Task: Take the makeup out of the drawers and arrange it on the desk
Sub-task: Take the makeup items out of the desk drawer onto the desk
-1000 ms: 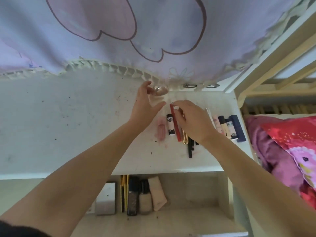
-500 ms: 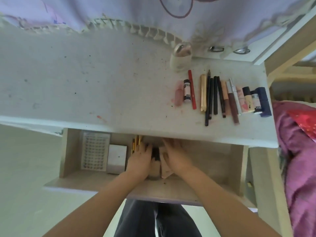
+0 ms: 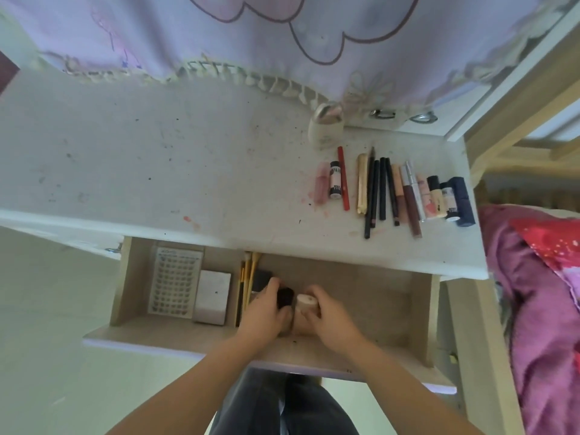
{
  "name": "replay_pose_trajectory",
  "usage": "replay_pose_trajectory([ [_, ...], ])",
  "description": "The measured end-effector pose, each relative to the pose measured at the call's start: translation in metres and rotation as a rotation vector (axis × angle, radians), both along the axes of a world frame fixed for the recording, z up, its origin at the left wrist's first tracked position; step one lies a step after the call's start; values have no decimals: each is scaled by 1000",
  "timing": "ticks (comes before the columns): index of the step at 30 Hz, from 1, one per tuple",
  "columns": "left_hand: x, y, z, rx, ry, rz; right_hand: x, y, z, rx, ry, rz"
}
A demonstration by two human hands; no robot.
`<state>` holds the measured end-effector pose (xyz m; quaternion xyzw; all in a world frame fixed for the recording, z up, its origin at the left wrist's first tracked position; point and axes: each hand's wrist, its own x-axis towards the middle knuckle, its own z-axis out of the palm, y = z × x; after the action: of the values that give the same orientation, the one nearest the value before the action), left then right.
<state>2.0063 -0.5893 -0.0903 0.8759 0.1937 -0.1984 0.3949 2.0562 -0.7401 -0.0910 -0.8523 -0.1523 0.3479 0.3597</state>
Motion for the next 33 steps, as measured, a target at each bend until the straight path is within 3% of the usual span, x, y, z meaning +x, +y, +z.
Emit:
replay_pose_trajectory([
  [5,-11,18,34,-60,-87,25,20,-16,25,-52,-126,80],
  [7,-4,33,61,-72,-197,71,31,-13,36,-147,-139,226],
  [12,31,71,131,-192,-335,182,27,7,28,-389,57,564],
  [18,88,99,164,-147,-556,68,22,1,0,-629,-376,797],
  [21,121,99,170,-159,-642,69,30,-6,-14,-663,-447,715],
  [26,160,103,177,-224,-718,166,14,-4,-12,-621,-182,648],
  [33,187,120,180,-196,-699,172,43,34,89,-136,42,214],
])
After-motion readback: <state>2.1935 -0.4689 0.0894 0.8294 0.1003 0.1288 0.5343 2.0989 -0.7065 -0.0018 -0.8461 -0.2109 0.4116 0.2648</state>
